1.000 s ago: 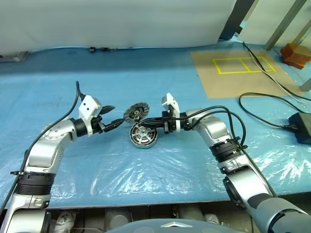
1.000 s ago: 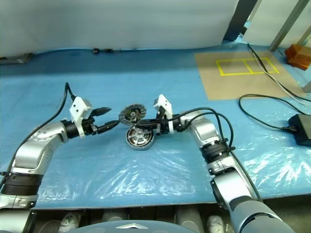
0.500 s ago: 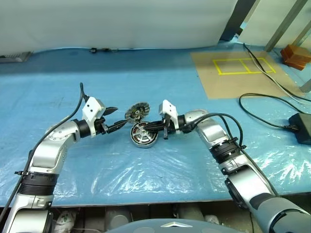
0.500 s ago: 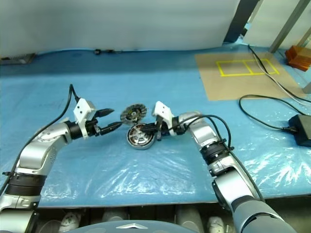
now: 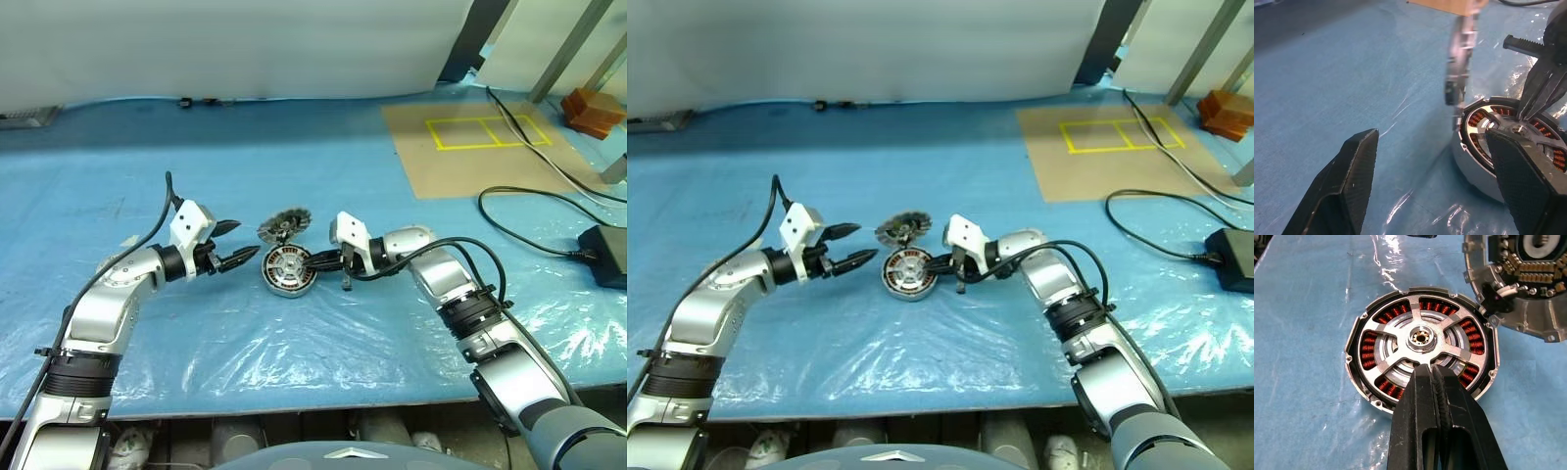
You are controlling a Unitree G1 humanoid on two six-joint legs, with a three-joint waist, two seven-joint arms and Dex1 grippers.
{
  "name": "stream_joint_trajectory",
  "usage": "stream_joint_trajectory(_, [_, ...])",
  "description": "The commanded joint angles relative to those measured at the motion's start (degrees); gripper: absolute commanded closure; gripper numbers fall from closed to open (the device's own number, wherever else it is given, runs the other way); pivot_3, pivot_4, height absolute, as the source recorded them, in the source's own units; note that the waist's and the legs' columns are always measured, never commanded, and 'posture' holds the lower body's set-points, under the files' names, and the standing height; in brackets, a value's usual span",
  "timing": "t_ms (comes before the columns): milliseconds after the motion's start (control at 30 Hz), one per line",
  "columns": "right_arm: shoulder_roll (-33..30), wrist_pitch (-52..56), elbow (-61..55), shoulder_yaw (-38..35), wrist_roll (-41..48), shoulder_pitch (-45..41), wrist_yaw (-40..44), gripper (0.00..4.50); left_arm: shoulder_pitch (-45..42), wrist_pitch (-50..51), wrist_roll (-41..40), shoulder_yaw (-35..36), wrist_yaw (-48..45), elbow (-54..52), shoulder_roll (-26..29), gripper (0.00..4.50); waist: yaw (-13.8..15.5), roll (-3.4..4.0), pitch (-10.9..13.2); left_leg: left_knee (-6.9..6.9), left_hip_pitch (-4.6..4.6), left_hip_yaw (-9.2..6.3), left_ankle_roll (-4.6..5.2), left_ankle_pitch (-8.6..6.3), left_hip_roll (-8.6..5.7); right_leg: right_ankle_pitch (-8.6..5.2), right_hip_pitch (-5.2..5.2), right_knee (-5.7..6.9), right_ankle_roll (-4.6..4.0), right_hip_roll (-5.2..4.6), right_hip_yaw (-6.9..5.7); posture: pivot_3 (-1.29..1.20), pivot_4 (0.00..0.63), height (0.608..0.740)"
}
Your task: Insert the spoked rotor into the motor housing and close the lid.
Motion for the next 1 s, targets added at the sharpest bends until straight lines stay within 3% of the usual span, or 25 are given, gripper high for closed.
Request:
stream_joint_trajectory(33, [0.5,1.2,2.1,0.5,-0.6,0.3,0.4,4.50,-0.9,-1.0,0.1,0.3,-0.2,-0.8,0.4,0.85,0.0,-0.01,0.0,0.00,0.02,0.00,0.00,0.00,0.00,0.00,0.02,-0.01,0.00,0.00,0.01,0.00,0.150,0.740])
stream_joint_trajectory(400, [2.1,12.1,-2.8,-8.6,10.8,-2.2,3.0,4.50,-2.6,-3.2,1.4,0.8,1.3,1.8,-0.5,0.85,0.1,0.02,0.0,-0.01,-0.16,0.00,0.03,0.02,0.00,0.01,-0.20,-0.06,0.01,0.02,-0.03,0.00,0.150,0.740])
stream_joint_trajectory(700, [-2.1,16.4,-9.0,-9.5,11.9,2.0,2.5,4.50,-14.3,-6.2,1.9,1.3,2.7,15.5,-3.5,0.85,0.4,0.01,0.0,0.00,-0.20,-0.01,0.03,0.03,0.00,0.02,-0.19,-0.05,0.03,0.02,-0.03,0.00,0.150,0.740])
stream_joint_trajectory(800, [-3.2,17.3,-11.0,-9.9,12.1,3.8,1.4,4.50,-20.5,-7.9,1.4,1.2,0.4,24.1,-4.9,1.45,0.6,0.00,0.0,0.01,-0.21,-0.02,0.20,0.14,-0.02,0.12,-0.20,-0.05,0.20,0.02,-0.03,0.00,0.150,0.740])
stream_joint_trajectory(867, [-3.8,17.7,-12.2,-10.0,12.1,4.7,0.8,4.50,-23.1,-8.0,0.6,1.3,-1.9,27.1,-5.3,2.08,0.6,-0.03,0.1,0.02,-0.21,-0.02,0.20,0.14,-0.04,0.13,-0.20,-0.06,0.21,0.02,0.00,0.00,0.150,0.740])
stream_joint_trajectory(1000, [-5.2,18.5,-14.6,-10.5,12.1,6.9,-0.5,4.50,-22.0,0.1,-3.5,-0.6,-12.7,22.4,-1.6,3.39,0.3,-0.02,0.1,-0.05,-0.28,-0.01,0.19,0.13,-0.04,0.13,-0.19,-0.10,0.21,0.04,0.01,0.00,0.150,0.740])
